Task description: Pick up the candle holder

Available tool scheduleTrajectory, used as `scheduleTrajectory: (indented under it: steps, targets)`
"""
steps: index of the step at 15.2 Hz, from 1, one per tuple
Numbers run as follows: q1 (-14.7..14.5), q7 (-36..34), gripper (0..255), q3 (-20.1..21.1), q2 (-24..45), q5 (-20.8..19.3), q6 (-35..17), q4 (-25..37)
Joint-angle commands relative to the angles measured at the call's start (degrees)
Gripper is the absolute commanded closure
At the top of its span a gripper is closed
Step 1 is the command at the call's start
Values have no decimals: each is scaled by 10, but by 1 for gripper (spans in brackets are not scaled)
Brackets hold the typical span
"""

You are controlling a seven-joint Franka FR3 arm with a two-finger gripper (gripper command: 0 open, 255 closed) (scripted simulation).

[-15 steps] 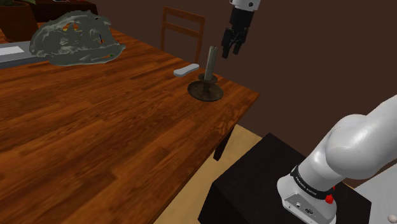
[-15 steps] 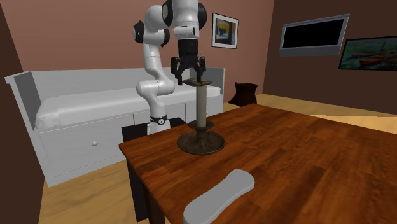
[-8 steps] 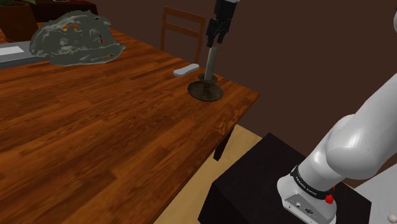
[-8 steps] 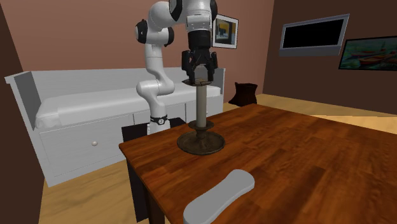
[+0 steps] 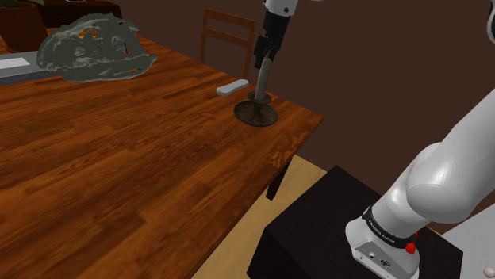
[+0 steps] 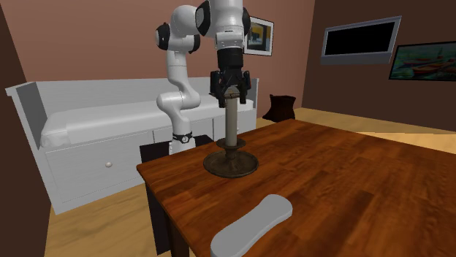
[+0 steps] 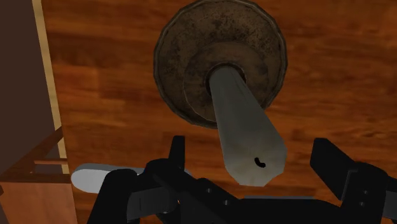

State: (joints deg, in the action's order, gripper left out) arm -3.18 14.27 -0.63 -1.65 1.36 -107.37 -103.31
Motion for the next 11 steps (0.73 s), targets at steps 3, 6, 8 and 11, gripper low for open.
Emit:
scheduleTrajectory:
  steps: [3,6,8,11]
  targets:
    - [0,0,255,0,3,0,-5,-2]
    - [0,0,255,0,3,0,-6,-3]
    - [0,1,255,0,3,0,-6,-3]
    - [0,0,255,0,2,0,-6,-3]
